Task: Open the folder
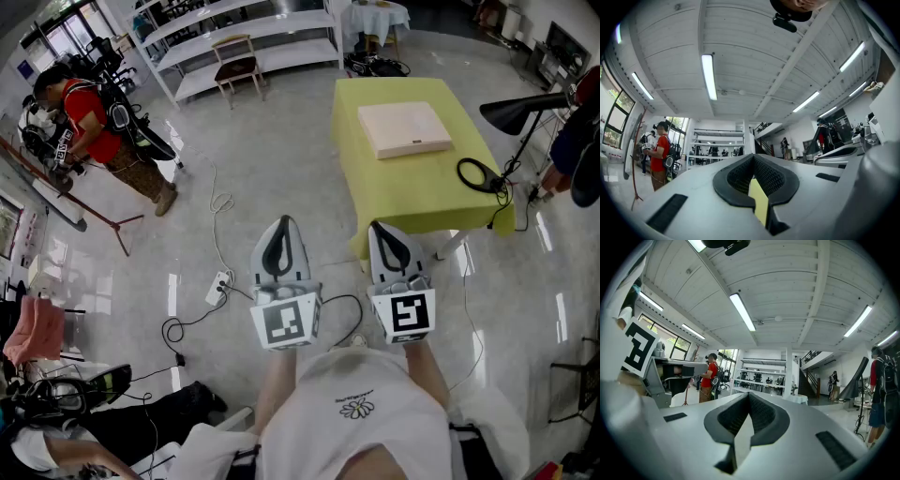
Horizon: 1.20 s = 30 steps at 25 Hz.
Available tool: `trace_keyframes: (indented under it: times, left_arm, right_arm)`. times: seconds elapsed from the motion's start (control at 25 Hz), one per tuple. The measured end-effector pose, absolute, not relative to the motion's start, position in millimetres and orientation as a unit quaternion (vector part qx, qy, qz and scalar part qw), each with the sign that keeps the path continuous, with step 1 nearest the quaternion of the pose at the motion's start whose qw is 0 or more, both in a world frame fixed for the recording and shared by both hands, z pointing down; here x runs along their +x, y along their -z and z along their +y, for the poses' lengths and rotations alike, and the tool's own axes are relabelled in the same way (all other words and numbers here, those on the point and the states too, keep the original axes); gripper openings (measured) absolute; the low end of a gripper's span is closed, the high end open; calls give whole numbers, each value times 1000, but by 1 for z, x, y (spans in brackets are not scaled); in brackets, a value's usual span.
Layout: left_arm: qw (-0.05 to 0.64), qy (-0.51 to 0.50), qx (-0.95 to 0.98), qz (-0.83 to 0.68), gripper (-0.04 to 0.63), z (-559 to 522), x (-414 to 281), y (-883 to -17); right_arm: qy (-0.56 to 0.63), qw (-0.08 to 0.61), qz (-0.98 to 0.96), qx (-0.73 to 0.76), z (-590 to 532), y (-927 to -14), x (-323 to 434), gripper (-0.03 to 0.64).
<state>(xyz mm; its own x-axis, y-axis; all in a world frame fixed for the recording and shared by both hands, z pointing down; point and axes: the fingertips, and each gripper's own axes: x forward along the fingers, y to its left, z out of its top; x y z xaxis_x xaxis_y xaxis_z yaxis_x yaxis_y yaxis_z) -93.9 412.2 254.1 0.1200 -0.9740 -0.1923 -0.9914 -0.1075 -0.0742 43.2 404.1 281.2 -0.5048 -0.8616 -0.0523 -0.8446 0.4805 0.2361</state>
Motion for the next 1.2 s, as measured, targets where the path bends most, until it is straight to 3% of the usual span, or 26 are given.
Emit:
trace_keyframes:
  times: [0.44,1.2]
  left_arm:
    - [82,-53,-734,672,12,420,-97,-251]
    - [73,-65,-710,698,12,395,-107,-272]
  right_arm:
    - [84,14,-870,485,408,-283,49,12]
    - [59,57,-912,401,377,-322,25,12]
